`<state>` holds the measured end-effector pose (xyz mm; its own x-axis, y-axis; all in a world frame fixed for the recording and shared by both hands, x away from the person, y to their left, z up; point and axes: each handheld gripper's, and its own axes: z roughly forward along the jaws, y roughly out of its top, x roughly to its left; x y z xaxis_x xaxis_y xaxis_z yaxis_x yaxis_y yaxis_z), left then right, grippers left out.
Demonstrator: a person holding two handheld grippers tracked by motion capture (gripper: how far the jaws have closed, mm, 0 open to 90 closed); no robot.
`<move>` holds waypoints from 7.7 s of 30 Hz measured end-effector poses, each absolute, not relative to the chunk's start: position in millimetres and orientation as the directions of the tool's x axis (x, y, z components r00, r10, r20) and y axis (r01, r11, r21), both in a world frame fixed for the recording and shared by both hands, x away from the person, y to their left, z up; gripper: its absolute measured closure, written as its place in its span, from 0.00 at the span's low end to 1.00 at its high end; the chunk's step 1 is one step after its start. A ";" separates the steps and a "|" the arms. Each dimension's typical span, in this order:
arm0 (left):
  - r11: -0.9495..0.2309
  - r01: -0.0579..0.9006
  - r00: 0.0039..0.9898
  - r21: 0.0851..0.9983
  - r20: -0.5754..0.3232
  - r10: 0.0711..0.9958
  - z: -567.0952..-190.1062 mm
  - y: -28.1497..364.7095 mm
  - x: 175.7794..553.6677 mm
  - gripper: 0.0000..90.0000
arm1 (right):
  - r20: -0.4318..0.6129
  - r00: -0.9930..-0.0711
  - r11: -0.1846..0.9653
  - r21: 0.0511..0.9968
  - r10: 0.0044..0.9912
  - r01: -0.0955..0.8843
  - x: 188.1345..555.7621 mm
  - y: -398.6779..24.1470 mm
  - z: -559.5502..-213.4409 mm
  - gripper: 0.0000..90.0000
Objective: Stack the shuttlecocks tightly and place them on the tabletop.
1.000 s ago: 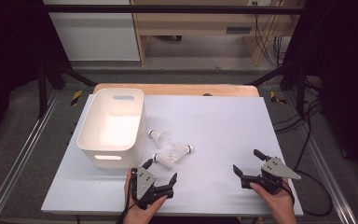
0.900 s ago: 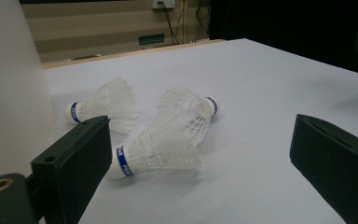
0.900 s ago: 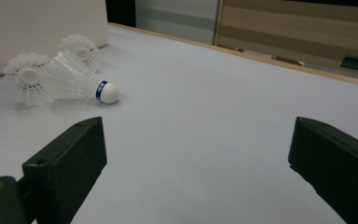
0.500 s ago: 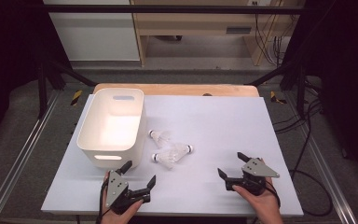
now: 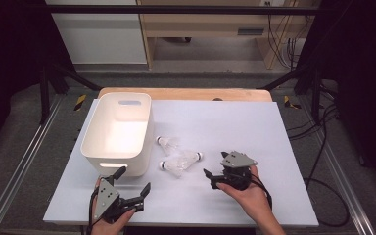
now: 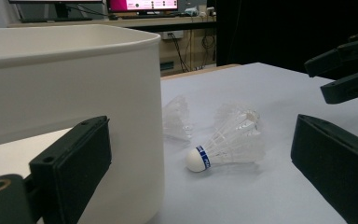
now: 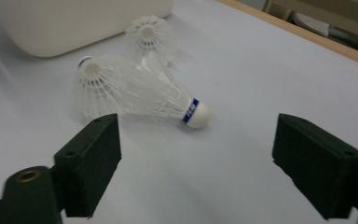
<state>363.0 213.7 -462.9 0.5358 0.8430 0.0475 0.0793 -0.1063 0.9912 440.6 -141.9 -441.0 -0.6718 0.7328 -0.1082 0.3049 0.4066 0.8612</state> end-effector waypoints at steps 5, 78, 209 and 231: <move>-0.068 0.088 0.511 0.994 0.014 0.860 -462.6 224.4 365.6 0.06 | -0.128 -0.690 0.452 0.836 0.712 0.312 451.0 -117.1 -433.1 0.36; -0.029 0.098 0.482 0.995 -0.022 0.876 -464.4 240.0 372.3 0.06 | -0.182 -0.650 0.525 0.760 0.738 0.384 462.2 -116.8 -454.2 1.00; -0.055 0.051 0.437 0.997 0.027 0.899 -463.5 264.1 362.3 0.02 | 0.020 -0.817 0.416 0.853 0.576 0.315 443.2 -98.6 -474.7 1.00; -0.054 0.047 0.431 0.997 0.029 0.902 -462.8 265.5 361.5 0.02 | -0.010 -0.842 0.485 0.821 0.540 0.302 454.2 -71.2 -482.5 0.89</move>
